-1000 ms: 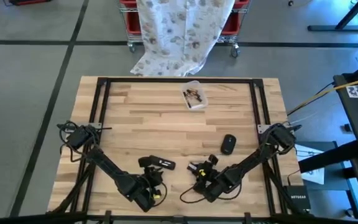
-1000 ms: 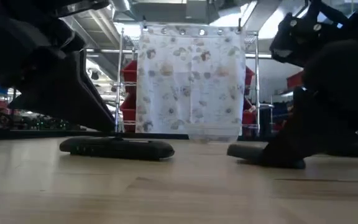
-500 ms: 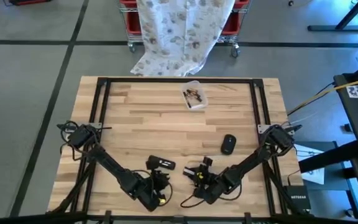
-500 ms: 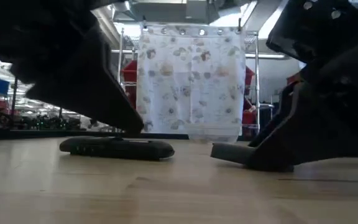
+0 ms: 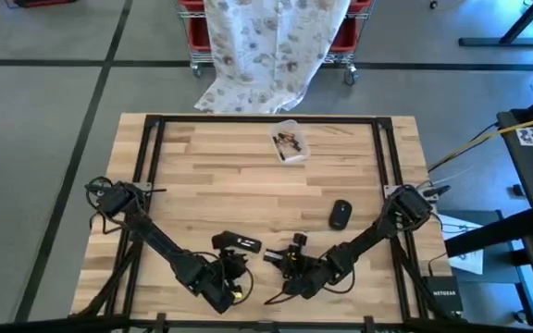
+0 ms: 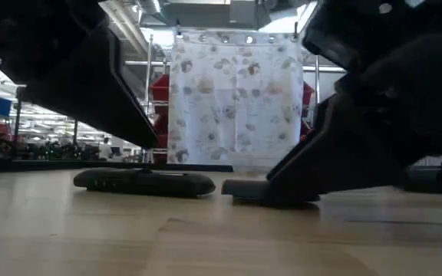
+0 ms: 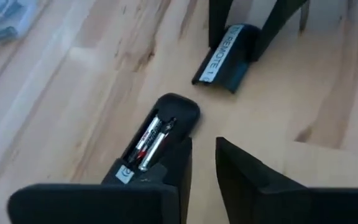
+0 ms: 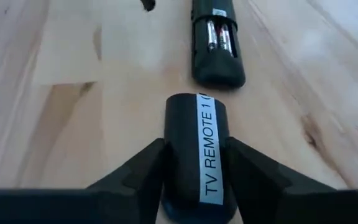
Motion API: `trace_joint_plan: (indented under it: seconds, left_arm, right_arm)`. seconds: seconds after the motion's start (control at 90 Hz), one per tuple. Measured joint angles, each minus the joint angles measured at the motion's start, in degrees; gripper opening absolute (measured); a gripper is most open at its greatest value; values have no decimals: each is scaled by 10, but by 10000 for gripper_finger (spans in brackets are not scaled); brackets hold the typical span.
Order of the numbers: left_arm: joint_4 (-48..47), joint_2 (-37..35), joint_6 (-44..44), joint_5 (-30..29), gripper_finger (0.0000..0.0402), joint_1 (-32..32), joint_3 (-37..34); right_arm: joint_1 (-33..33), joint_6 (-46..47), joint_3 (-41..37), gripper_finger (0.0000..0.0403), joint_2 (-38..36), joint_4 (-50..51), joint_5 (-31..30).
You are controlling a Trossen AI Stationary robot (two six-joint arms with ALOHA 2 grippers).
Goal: Insert battery
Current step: Close the remote control cover
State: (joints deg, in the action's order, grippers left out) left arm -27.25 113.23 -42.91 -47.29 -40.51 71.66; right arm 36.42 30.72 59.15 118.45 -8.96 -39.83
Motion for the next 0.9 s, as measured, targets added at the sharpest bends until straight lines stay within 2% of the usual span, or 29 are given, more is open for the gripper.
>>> trace_joint_plan:
  seconds: [0.144, 0.389, 0.533, 0.622, 0.744, 0.9]
  left_arm:
    - [24, 0, -12, 26, 52, 2, 0]
    - [91, 7, 1, 117, 52, 28, 0]
    - [121, 44, -1, 146, 52, 47, 0]
    - [131, 60, -12, 144, 52, 56, 1]
    - [134, 67, -25, 141, 55, 59, 2]
    - [134, 68, -34, 135, 83, 57, 2]
  right_arm:
    - [-2, 0, 0, 142, 0, -2, 5]
    - [-1, 6, 1, 96, -2, -6, 28]
    - [-1, 8, 2, 79, -2, -11, 41]
    - [-1, 7, 2, 76, -3, -11, 42]
    - [-1, 0, 9, 97, -6, 6, 47]
    - [0, -19, 46, 158, -6, 65, 59]
